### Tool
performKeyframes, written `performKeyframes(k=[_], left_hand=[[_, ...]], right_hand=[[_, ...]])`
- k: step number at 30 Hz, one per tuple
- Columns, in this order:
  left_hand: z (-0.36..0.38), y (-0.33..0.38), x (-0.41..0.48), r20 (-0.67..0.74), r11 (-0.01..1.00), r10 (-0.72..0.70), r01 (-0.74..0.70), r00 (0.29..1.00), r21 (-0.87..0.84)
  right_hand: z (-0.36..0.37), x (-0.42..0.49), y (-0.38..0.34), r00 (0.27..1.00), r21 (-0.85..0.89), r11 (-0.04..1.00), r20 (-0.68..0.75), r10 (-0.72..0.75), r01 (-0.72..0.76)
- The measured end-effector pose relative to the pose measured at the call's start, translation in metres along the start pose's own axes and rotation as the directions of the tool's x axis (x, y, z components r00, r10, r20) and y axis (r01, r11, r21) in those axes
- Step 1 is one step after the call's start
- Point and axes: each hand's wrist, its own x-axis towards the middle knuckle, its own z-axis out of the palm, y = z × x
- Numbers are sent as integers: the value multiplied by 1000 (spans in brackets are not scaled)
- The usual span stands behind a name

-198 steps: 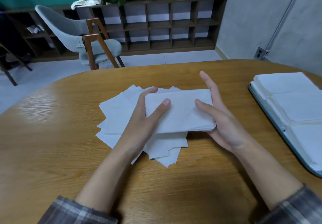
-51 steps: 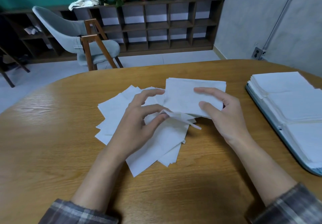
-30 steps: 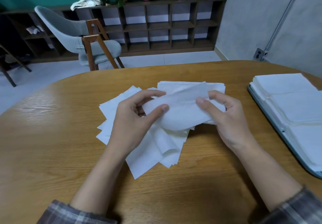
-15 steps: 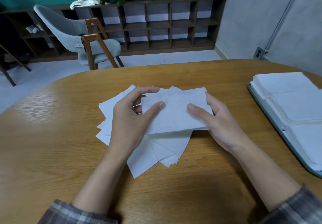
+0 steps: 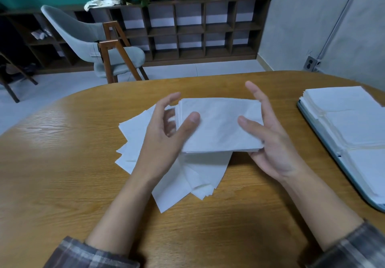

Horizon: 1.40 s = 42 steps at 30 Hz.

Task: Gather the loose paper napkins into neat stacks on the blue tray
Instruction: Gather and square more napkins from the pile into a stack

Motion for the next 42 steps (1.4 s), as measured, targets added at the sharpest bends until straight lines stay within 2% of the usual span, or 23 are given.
performKeyframes(k=[1, 3, 6, 9, 11, 14, 17, 19, 21, 24, 26, 28, 30, 32, 38, 42], left_hand=[[-1, 1, 1, 66, 995, -47, 53, 997, -81], [-2, 1, 1, 108, 988, -91, 103, 990, -117], [0, 1, -1, 43, 1000, 17, -17, 999, 4], [0, -1, -1, -8, 995, 43, -42, 999, 90], [0, -3, 0, -7, 989, 62, -60, 998, 137], [-1, -6, 1, 31, 974, 93, -98, 995, 203], [4, -9, -1, 127, 990, 49, -65, 991, 122], [8, -14, -1, 180, 977, 4, -42, 984, 209], [11, -22, -2, 203, 919, -6, -75, 979, 388], [16, -33, -4, 232, 824, 40, -163, 972, 542], [21, -36, -8, 297, 698, 77, -264, 952, 665], [27, -40, -9, 330, 605, 113, -328, 937, 726], [30, -44, -10, 323, 580, 159, -353, 933, 734], [30, -45, -10, 309, 589, 211, -373, 927, 717], [22, -35, -9, 239, 760, 182, -291, 954, 581], [15, -20, -8, 177, 929, 119, -172, 977, 327]], right_hand=[[0, 0, 1, 1000, -7, 1000, -12, -3, 3], [0, 2, 4, 999, -79, 997, -27, -28, 26], [-5, 3, 5, 1000, -120, 993, 29, -2, 6], [-11, 0, -3, 979, -55, 997, 194, 65, -55], [-13, -1, -6, 967, -53, 995, 236, 92, -82], [-15, 2, -2, 984, -169, 982, 144, 106, -81], [-19, 5, 3, 998, -464, 885, -32, -47, 27], [-23, 6, 3, 980, -577, 814, -114, -164, 69], [-26, 8, 3, 955, -640, 765, -174, -239, 75], [-29, 9, 8, 931, -687, 724, -222, -290, 62], [-30, 10, 10, 926, -690, 722, -235, -295, 54], [-31, 11, 11, 928, -689, 723, -232, -292, 55], [-29, 11, 12, 931, -682, 729, -228, -284, 55], [-28, 10, 12, 937, -675, 735, -214, -278, 64], [-26, 10, 12, 956, -657, 748, -152, -252, 93], [-25, 9, 10, 957, -627, 772, -146, -250, 106]])
